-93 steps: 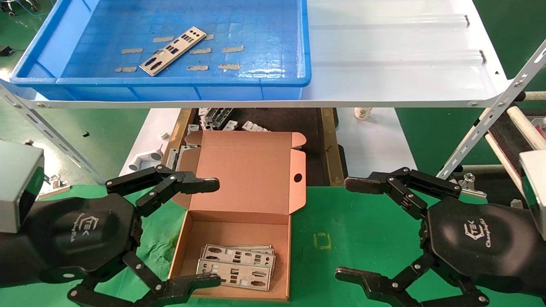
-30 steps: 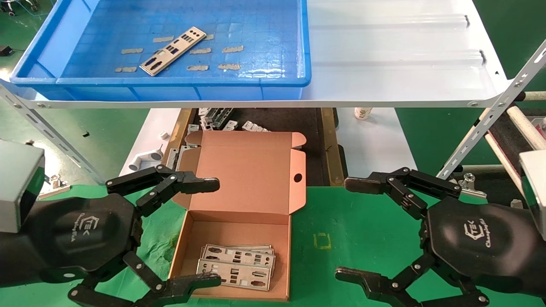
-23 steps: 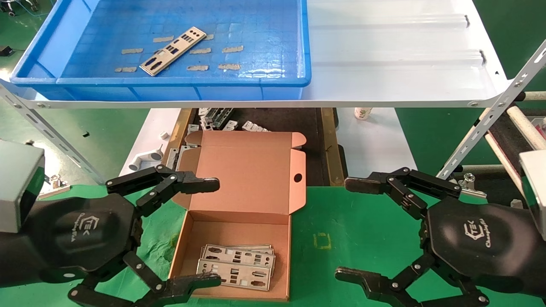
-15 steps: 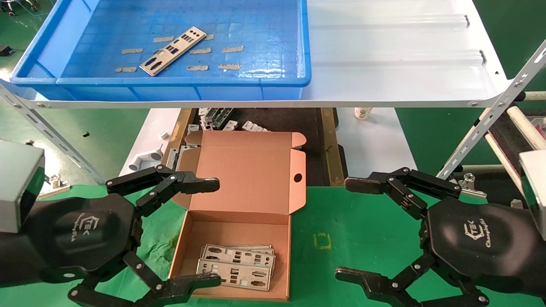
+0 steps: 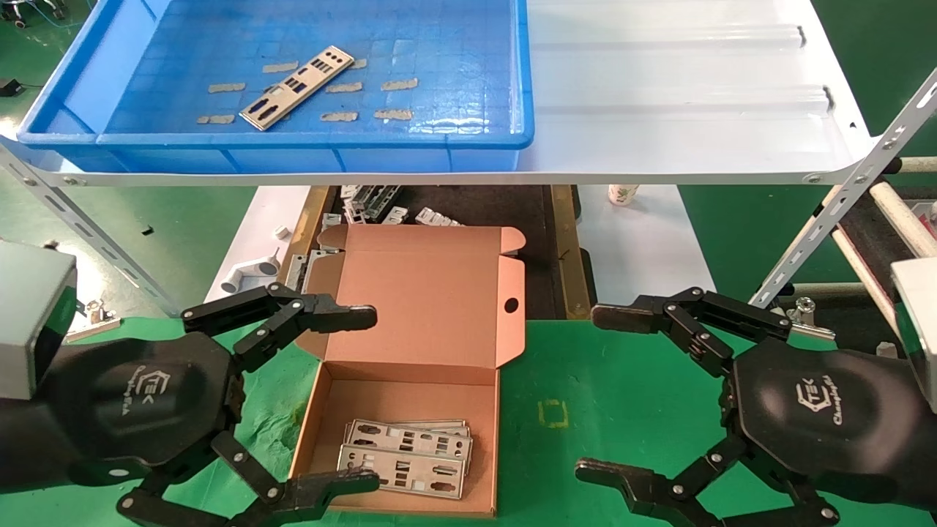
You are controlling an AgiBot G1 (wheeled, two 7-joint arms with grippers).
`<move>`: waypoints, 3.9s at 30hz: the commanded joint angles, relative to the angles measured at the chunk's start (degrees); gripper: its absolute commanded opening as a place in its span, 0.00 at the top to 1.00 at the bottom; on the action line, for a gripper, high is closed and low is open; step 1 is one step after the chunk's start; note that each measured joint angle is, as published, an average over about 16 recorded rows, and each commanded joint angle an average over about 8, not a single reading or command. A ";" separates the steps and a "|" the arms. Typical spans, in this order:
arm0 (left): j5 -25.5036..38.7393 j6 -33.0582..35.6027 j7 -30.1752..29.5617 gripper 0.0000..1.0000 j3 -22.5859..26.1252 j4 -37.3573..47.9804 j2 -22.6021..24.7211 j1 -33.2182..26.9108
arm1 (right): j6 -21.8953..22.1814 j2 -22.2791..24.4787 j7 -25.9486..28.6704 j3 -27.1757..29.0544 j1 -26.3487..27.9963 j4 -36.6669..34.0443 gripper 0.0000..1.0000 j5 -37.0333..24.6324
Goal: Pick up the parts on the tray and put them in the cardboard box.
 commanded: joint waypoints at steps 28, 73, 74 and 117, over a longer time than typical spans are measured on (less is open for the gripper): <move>0.00 0.00 0.00 0.00 0.00 0.00 0.00 0.00 | 0.00 0.00 0.00 0.00 0.00 0.00 0.00 0.00; 0.00 0.00 0.00 0.00 0.00 0.00 0.00 0.00 | 0.00 0.00 0.00 0.00 0.00 0.00 0.00 0.00; 0.00 0.00 0.00 0.00 0.00 0.00 0.00 0.00 | 0.00 0.00 0.00 0.00 0.00 0.00 0.00 0.00; 0.00 0.00 0.00 0.00 0.00 0.00 0.00 0.00 | 0.00 0.00 0.00 0.00 0.00 0.00 0.00 0.00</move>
